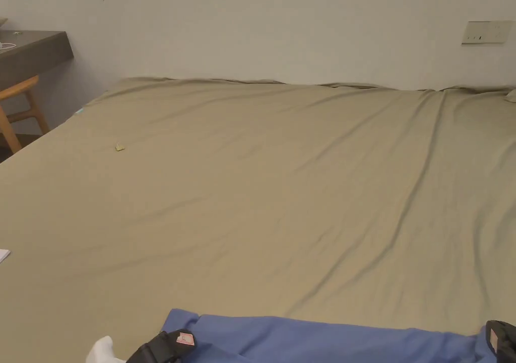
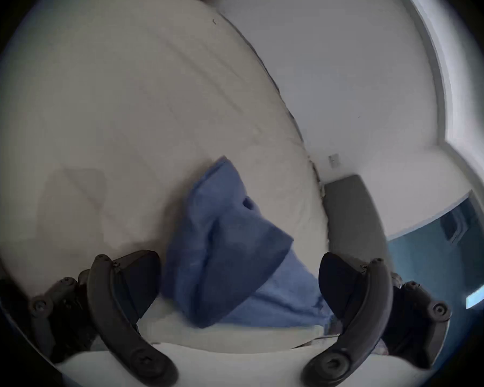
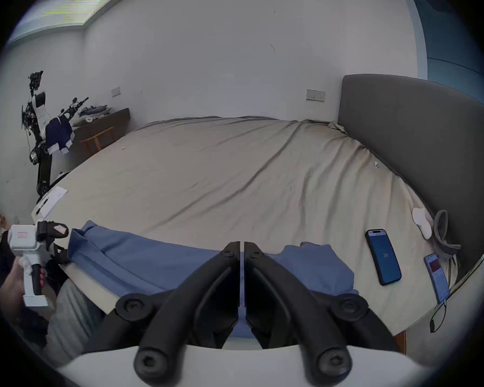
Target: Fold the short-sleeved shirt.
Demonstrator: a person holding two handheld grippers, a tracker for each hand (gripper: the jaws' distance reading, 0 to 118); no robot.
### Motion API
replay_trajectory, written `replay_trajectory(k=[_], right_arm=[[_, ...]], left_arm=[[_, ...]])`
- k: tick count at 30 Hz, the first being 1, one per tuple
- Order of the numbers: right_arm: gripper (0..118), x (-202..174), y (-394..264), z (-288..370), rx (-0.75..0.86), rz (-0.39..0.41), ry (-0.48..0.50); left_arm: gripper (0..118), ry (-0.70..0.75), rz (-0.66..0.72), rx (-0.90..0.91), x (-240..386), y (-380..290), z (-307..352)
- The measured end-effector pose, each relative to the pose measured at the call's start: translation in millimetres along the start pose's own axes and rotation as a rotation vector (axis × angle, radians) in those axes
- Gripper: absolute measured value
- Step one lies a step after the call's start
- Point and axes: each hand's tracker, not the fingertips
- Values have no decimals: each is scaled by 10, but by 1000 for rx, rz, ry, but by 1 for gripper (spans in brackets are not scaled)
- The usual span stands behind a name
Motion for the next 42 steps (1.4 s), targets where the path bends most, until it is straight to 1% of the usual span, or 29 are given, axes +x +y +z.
replay_trajectory(k=[1,2,4,5,6,7,8,9,10,11,12,15,18,20,22,25,28,30,32,33,34,35,36,37,39,42], right_arm=[[5,11,12,4,0,-2,2],[5,20,22,6,2,-5,3],[5,34,33,10,7,-12,2],[5,48,35,12,10,-16,3],[5,56,32,16,13,-19,4],[5,67,30,19,12,-23,0],[5,81,27,26,9,-26,-2],[5,97,17,39,8,-28,-3],[5,110,7,51,7,-30,-3],[5,122,-3,69,5,-29,-6],[5,132,-11,86,6,-28,-10],[5,173,-30,133,6,-20,-24],[5,212,-27,171,7,-20,-29],[5,245,-25,190,6,-22,-32],[5,292,-24,211,10,-27,-41],[5,383,-29,266,22,-48,-61],[5,493,-47,318,22,-67,-79],[5,552,-72,342,16,-68,-95],[5,609,-104,347,8,-67,-108],[5,636,-117,344,0,-69,-109],[5,664,-129,335,-11,-74,-111],[5,687,-140,330,-18,-78,-110],[5,700,-149,331,-22,-81,-111],[5,712,-158,336,-24,-83,-112],[5,729,-167,346,-25,-86,-115],[5,740,-176,344,-27,-93,-120]], left_arm=[[118,-54,29,24,-1,-23,-49],[118,-69,99,6,-14,-29,-116],[117,-131,216,25,-59,-49,-222],[105,-98,257,37,-71,-48,-255],[81,-58,287,58,-82,-56,-275],[37,9,309,73,-105,-77,-288],[17,66,339,78,-150,-100,-304],[17,83,362,91,-192,-125,-275],[17,-17,336,118,-126,-145,-235],[17,39,264,144,-23,-171,-193],[17,64,183,161,79,-187,-169],[17,124,-124,221,563,-269,-103],[17,123,-427,243,1152,-414,-107],[17,101,-602,217,1544,-588,-192],[17,73,-725,158,1847,-798,-357],[17,96,-836,65,2107,-1200,-735],[17,104,-876,-63,2144,-1624,-1123],[17,125,-897,-117,2116,-1901,-1339],[19,133,-917,-116,2056,-2113,-1531],[27,146,-919,-131,2040,-2191,-1620],[49,141,-909,-167,2009,-2229,-1697],[92,133,-864,-231,1988,-2244,-1747],[103,109,-832,-262,1977,-2241,-1744],[104,59,-781,-269,1981,-2215,-1686],[103,35,-732,-239,2022,-2084,-1503],[103,-44,-624,-115,2012,-1805,-1131]])
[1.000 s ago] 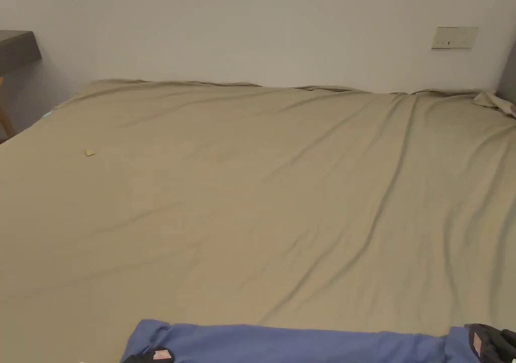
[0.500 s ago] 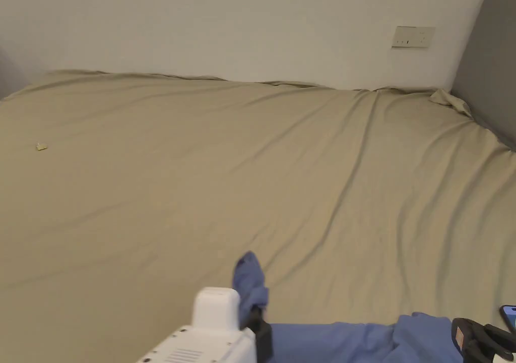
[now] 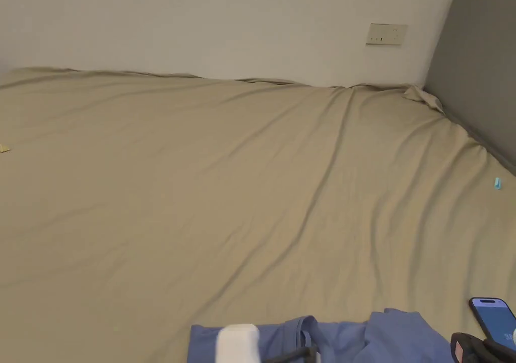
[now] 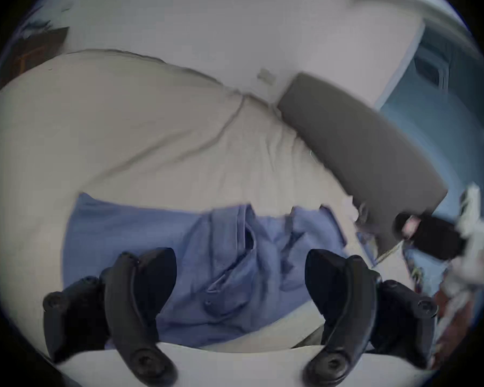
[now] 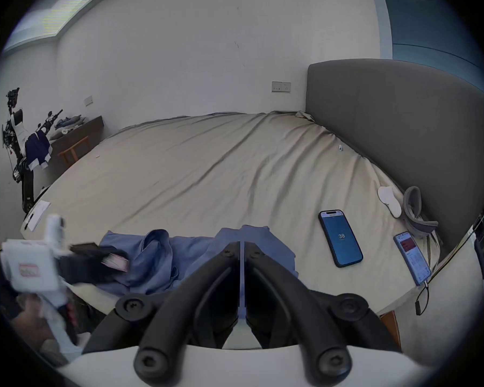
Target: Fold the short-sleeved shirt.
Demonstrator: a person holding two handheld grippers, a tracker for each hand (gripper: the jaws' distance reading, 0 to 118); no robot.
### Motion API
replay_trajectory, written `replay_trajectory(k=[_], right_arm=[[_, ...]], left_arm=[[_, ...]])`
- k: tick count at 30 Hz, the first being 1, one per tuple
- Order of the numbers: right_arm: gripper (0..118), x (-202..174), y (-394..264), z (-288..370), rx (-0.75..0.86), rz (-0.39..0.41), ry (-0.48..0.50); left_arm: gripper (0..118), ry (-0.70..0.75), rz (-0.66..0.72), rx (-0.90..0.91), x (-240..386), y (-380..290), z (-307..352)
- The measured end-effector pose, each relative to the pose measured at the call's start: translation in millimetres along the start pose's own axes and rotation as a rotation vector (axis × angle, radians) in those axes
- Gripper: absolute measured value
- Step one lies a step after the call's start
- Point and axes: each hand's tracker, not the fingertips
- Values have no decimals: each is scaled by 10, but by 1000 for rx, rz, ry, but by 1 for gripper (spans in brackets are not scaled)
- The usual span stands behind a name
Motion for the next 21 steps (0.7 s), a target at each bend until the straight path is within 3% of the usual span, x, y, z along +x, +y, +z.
replay_trajectory(k=[2,3,4,5,6,9,14,19,21], right_arm=[[5,-4,-1,-8,-4,-3,4],[5,-13,0,-12,-7,1,9],[5,-29,2,-12,-8,5,12],[5,-51,6,-5,-10,11,14],[5,-65,9,8,-11,17,21],[5,-87,10,67,-4,37,36],[5,-77,27,104,-11,51,10],[5,-104,46,126,-13,57,18],[5,-130,41,102,-20,71,17]], left_arm=[[97,25,105,103,-178,103,150],[81,36,150,118,-286,138,134],[54,42,187,107,-402,159,67],[12,47,222,73,-490,172,-35],[5,60,251,45,-569,156,-126],[4,-21,317,-57,-640,26,-320],[4,-49,206,-205,-268,-343,-606],[4,-67,152,-155,-128,-579,-746],[3,-98,230,-171,-240,-553,-759]])
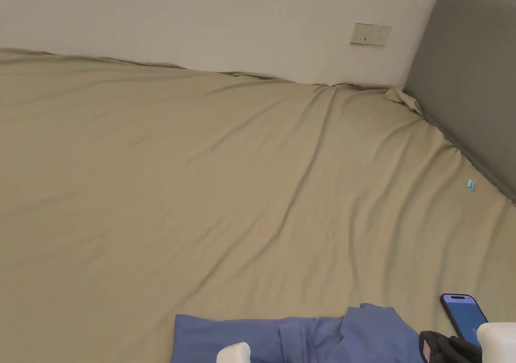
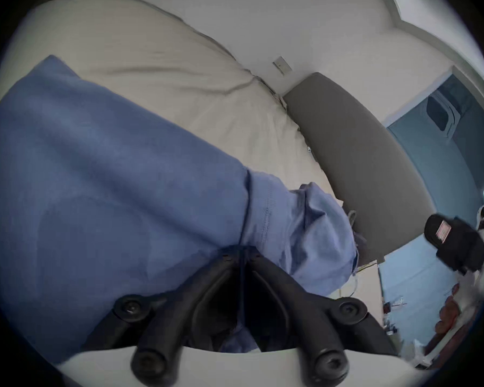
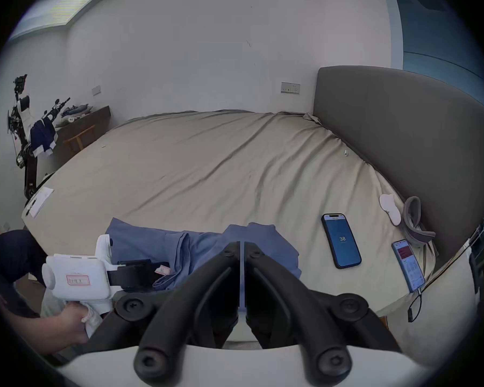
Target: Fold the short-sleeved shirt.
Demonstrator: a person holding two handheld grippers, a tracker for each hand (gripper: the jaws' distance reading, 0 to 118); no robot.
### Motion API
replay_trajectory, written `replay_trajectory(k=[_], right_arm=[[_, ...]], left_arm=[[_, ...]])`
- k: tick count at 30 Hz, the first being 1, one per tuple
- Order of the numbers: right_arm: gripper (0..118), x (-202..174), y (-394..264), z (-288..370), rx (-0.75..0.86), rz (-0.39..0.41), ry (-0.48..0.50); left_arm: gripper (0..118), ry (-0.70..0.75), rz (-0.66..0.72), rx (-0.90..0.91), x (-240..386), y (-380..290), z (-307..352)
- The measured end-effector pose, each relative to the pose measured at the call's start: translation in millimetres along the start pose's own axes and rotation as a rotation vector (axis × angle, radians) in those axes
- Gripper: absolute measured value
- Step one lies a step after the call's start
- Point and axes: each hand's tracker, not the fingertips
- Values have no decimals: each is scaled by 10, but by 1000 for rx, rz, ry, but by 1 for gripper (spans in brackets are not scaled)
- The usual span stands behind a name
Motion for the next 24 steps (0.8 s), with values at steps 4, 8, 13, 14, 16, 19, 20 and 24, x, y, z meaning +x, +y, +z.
replay_trajectory(k=[4,8,13,14,16,19,20,24], right_arm=[[5,-32,-20,-47,-17,4,6],[5,-64,-19,-81,-25,9,12],[5,-129,18,-135,-20,15,32],[5,-145,26,-140,-17,17,36],[5,-168,41,-138,-11,23,44],[5,-186,68,-100,-1,23,51],[5,-185,71,-81,4,21,53],[5,-175,86,-81,-1,19,56]], left_arm=[[3,-5,62,-33,15,205,243],[21,-97,19,164,-161,501,940],[87,11,53,157,-770,875,1344],[87,15,92,134,-882,896,1347],[87,4,141,51,-1021,907,1275],[87,-22,189,33,-1113,756,1162],[87,-98,192,119,-1117,705,1183],[39,-297,467,-28,-1203,609,798]])
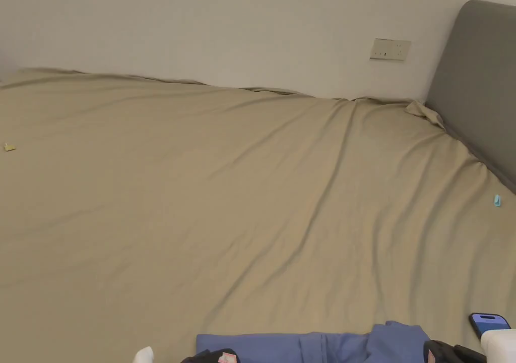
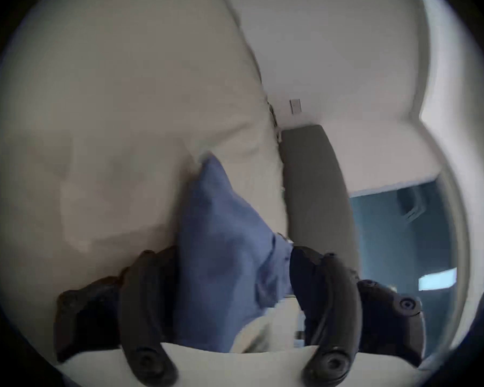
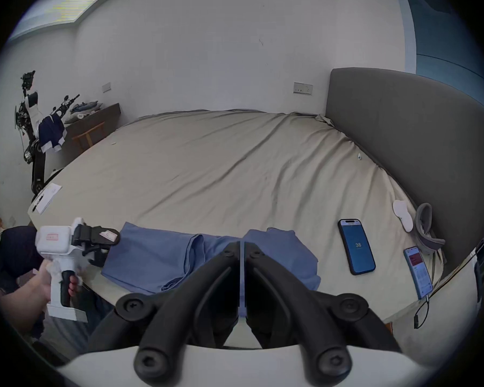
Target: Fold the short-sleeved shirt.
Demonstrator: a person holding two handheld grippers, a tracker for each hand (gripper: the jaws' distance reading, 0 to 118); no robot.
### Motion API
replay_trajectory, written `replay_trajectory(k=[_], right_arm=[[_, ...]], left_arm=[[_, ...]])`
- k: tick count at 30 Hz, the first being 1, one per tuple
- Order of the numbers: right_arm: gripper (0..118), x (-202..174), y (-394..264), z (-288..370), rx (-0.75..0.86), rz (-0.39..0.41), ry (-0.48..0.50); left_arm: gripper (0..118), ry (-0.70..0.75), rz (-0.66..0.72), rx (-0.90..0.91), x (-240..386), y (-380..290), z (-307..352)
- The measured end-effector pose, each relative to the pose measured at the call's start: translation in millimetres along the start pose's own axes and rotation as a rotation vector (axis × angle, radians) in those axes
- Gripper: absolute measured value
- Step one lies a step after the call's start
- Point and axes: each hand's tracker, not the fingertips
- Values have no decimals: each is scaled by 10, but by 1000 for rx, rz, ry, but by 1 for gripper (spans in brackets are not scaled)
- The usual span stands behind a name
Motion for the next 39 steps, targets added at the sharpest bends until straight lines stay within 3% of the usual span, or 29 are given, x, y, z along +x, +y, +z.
replay_trajectory(k=[1,2,3,5,7,12,14,19,23,26,28,33,36,39], right_arm=[[5,0,2,-2,-3,3,1],[5,-3,5,7,-6,8,-7],[5,-5,3,22,-4,11,-14],[5,7,-5,60,4,13,-16],[5,10,0,71,0,12,-17],[5,-11,10,78,3,8,-22],[5,-46,34,61,4,15,-12],[5,-140,107,-11,17,37,11],[5,-229,149,-68,17,55,27],[5,-272,161,-67,16,59,36],[5,-296,149,-45,20,57,42],[5,-291,100,7,8,58,41],[5,-232,65,28,1,45,34],[5,-198,45,52,-7,46,32]], left_arm=[[18,51,-52,36,50,-24,-35],[16,145,-83,37,73,-32,-81],[16,187,-94,37,52,-30,-94],[15,87,-43,31,59,6,-28],[14,196,-121,43,179,36,49],[11,147,-140,177,361,306,599],[11,184,-232,235,479,462,934],[11,374,-304,418,748,763,1915],[11,542,-418,427,1144,803,2177],[11,699,-510,360,1521,744,1826],[11,731,-597,311,1721,654,1469],[11,692,-746,164,1890,258,457],[11,637,-739,52,1760,32,-50],[22,621,-718,-42,1509,-106,-463]])
